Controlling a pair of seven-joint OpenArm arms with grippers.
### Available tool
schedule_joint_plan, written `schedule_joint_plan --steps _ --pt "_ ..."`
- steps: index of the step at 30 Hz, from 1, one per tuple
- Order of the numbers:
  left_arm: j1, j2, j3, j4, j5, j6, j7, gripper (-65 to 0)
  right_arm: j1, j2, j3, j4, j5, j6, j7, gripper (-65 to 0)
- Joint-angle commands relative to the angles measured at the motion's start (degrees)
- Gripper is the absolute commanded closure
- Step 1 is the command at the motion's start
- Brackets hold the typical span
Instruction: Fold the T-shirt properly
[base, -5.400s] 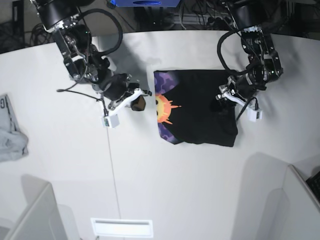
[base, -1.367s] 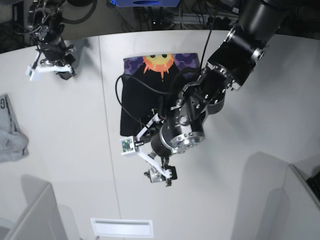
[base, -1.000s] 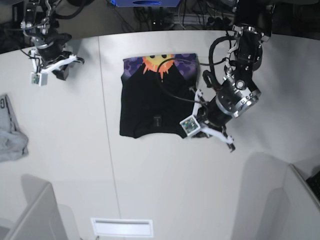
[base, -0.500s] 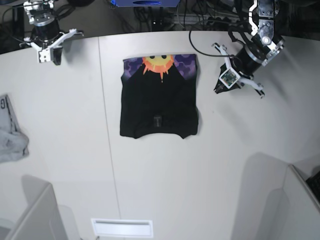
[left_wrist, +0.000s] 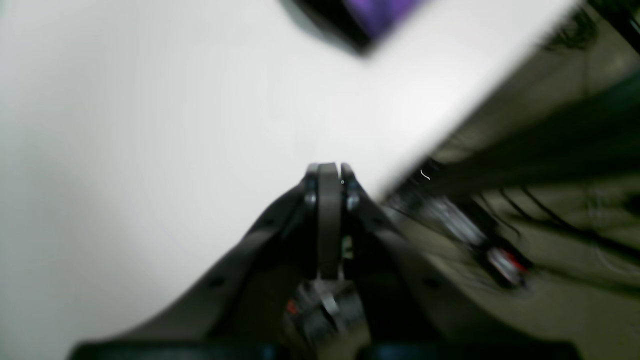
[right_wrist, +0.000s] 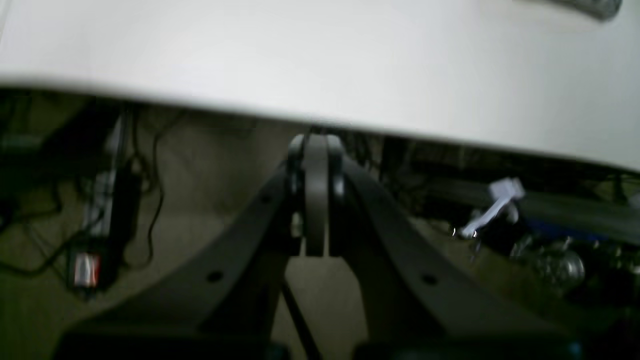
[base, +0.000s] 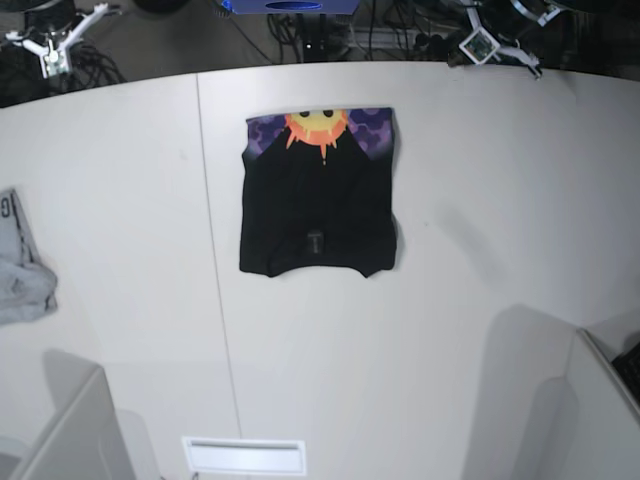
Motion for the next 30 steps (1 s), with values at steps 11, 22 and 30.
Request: schedule_joint_plan --steps 11,22,30 --pt "6.50 1.56 0.55 -17.76 -1.12 0.29 -1.18 0.0 -4.66 6.52 -8.07 -10.31 0.44 2.55 -15.57 0.0" --pt "-10.21 3.93 0.55 -50.38 -0.59 0.29 -1.27 0.0 12.05 13.64 -40.86 -48.11 0.52 2.11 -15.13 0.0" --pt "-21.90 4.02 1.86 -69.10 -0.59 0.29 -1.53 0.0 31.74 9.77 -52.73 -83.36 0.61 2.03 -0.10 0.0"
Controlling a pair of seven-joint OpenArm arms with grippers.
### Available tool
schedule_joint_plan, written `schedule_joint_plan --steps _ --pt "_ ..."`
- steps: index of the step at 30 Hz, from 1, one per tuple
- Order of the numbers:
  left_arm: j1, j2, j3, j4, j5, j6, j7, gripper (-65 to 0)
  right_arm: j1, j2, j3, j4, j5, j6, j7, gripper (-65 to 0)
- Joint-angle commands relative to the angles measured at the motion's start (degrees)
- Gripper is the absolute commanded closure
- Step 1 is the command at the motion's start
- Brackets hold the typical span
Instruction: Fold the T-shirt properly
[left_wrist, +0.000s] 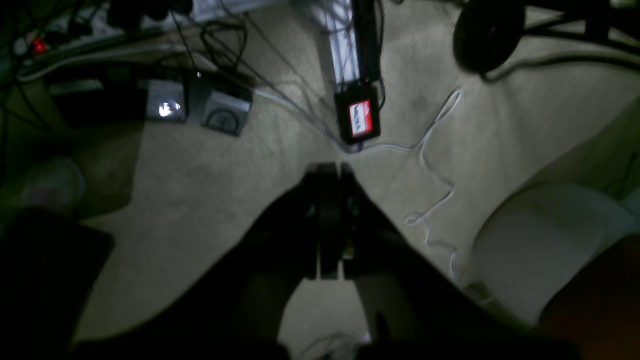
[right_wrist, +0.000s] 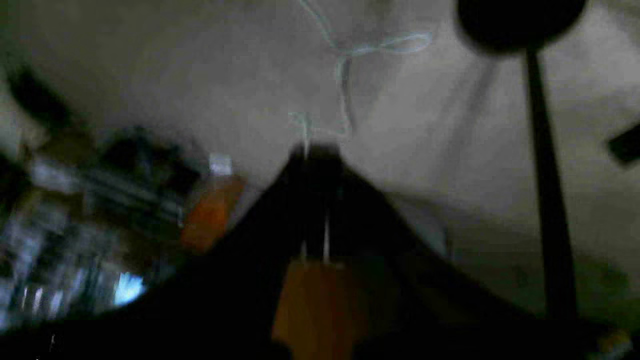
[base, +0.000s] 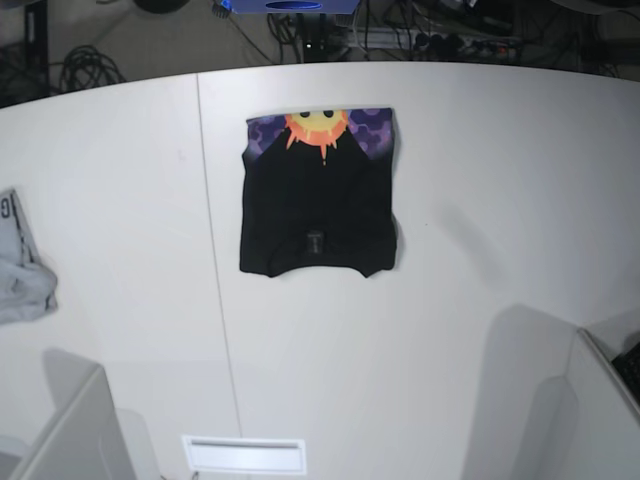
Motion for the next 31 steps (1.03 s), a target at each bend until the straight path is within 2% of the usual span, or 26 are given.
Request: schedule_joint_plan --steps 1,5,8,9,11,14,17,20,31 --pt "-0.60 -0.33 1.48 -2.15 0.33 -0.78 -0.62 0.0 0.23 -0.53 0.03 -2.09 -0.15 0.63 0.45 0.0" --pt "-8.77 -2.09 10.27 -15.24 0.33 -0.78 -5.54 0.0 3.04 -4.05 0.03 -6.57 -0.15 0.54 5.29 0.0" --pt "-17.04 -2.53 18.18 -28.61 0.33 -0.78 -8.00 0.0 4.71 -6.42 0.65 -8.07 -0.07 0.36 6.43 0.0" --pt "-19.59 -2.44 20.56 -32.65 0.24 -0.78 -9.14 0.0 5.68 -7.39 1.88 -9.74 -0.07 -0.78 6.43 0.0" --pt "-22.93 -2.17 24.60 -37.49 0.24 4.37 -11.87 0.0 7.18 -9.41 4.17 -12.73 -0.15 -4.73 6.96 0.0" --pt "-24.07 -2.17 27.85 -38.10 -0.11 12.80 -14.15 0.0 8.32 -11.26 4.96 -14.84 -0.24 -13.53 9.77 0.0" --pt "-24.60 -1.82 28.73 -36.69 -0.11 17.55 -14.42 0.0 8.41 -11.52 5.31 -15.01 -0.24 -21.79 13.38 0.0" --pt "-25.30 -1.12 28.47 -35.90 -0.11 19.57 -14.42 0.0 8.23 -11.52 5.31 -15.01 -0.15 -26.27 16.54 0.0" --pt "-24.86 -1.21 28.56 -28.87 -0.20 20.01 -14.59 0.0 8.49 -11.70 5.40 -15.01 -0.07 -26.80 18.30 0.0"
